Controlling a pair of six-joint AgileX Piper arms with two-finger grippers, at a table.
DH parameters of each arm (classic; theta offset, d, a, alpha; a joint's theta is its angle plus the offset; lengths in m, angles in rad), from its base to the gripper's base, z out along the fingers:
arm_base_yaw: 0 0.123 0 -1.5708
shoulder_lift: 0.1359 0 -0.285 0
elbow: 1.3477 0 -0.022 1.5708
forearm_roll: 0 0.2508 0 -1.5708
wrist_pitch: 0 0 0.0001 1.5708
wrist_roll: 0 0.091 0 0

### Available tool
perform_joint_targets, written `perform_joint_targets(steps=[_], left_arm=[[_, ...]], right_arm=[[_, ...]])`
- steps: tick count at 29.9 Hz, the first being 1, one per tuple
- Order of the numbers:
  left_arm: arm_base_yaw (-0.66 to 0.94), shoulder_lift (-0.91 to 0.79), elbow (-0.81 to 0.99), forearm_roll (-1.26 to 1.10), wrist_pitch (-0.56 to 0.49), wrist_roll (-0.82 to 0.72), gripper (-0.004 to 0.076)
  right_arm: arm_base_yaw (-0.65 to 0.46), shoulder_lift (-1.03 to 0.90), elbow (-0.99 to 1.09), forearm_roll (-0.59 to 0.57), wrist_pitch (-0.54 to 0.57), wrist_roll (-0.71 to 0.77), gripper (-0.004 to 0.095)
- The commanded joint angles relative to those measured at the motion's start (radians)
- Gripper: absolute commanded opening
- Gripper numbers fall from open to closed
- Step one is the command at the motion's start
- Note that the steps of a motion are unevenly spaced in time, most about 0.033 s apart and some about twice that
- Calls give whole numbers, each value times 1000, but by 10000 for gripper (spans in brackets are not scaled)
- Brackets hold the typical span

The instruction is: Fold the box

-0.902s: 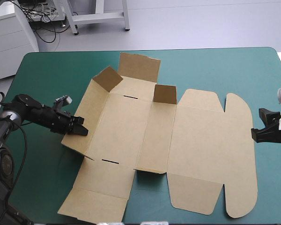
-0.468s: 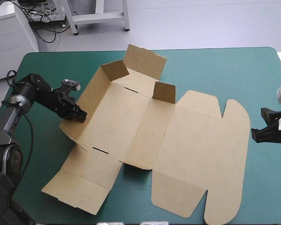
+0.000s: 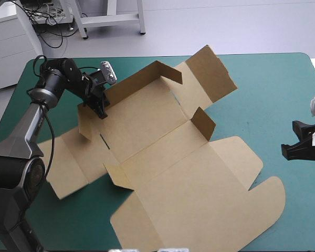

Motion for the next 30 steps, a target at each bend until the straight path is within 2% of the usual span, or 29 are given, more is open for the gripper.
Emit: perform_joint_targets(steps=[1,7,11,13,19,23,30], left_arm=[[-59,-52,-96,4,-220,128,-32],[-165,-52,-110,14,-518,319,-32],[-234,-52,-110,65,-566,353,-32],[-265,-52,-110,138,-566,299,-32],[-342,-64,-108,441,-521,-103,-32],[-387,-88,-61,558,-493,-226,-32],[-459,-178,132,788,-575,-441,-32]], right_arm=[[-6,5,-22,3,-46,-7,435],[-6,29,-22,24,-47,-7,431],[-6,57,-22,27,-43,0,431],[-6,71,-22,23,-43,19,431],[-6,116,-22,-44,-26,76,431],[-6,132,-20,-57,-22,76,431],[-6,132,92,-71,-96,115,431]])
